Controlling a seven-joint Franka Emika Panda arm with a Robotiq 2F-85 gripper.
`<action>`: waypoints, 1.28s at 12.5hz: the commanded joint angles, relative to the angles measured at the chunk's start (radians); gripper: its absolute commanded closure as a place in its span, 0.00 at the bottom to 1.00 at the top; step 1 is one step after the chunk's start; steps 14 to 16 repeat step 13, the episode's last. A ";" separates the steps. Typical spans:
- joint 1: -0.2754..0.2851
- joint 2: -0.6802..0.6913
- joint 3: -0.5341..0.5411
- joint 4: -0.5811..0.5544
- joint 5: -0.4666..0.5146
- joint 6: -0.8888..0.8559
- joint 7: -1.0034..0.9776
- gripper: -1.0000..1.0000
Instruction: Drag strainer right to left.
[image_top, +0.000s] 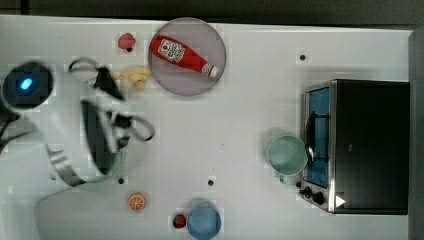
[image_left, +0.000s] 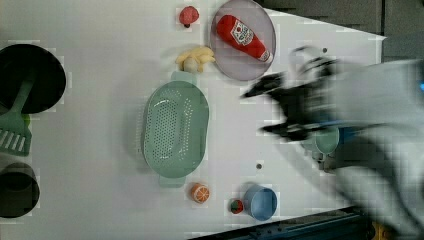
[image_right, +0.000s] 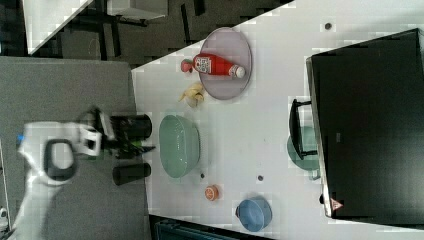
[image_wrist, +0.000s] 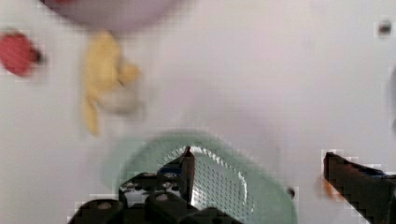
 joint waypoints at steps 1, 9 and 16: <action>-0.082 -0.163 -0.212 0.050 -0.047 -0.109 -0.430 0.00; -0.080 -0.263 -0.339 0.054 -0.197 -0.202 -0.636 0.00; -0.075 -0.262 -0.273 0.051 -0.198 -0.205 -0.636 0.00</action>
